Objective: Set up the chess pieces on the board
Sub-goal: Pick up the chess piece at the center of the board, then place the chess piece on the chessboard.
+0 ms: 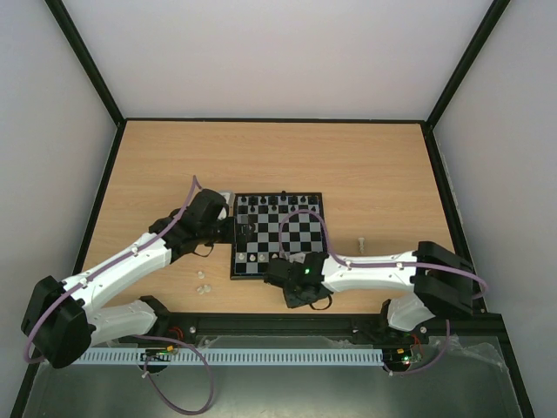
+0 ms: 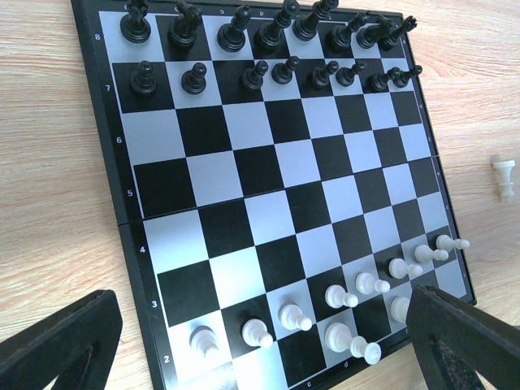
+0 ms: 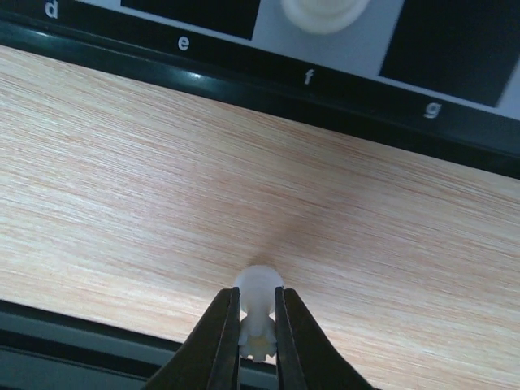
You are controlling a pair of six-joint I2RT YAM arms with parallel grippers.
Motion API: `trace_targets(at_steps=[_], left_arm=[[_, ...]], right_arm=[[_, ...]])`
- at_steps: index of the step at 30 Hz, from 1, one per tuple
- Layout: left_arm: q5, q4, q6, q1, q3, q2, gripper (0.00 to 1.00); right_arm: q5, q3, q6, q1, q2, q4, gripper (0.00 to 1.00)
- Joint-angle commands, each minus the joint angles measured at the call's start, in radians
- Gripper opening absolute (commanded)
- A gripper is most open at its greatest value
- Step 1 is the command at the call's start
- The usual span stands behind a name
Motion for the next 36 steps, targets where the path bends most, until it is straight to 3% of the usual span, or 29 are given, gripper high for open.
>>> trace_targets(at_steps=[1,8,16,36], left_arm=[[-0.001,0.009,0.000,0.006,-0.007,-0.001,0.99],[0.006,0.017,0.002,0.007,-0.006,0.009,0.99],[0.005,0.018,0.004,0.007,-0.002,0.019,0.99],[0.017,0.033,0.012,0.018,-0.013,0.036,0.99]], right_arm=[[0.061,0.013,0.021,-0.027,-0.087,-0.128,0.09],[0.089,-0.014,-0.063,-0.205,-0.198,-0.176,0.10],[0.061,-0.031,-0.189,-0.357,-0.165,-0.118,0.10],[0.045,0.035,-0.271,-0.397,-0.017,-0.072,0.12]])
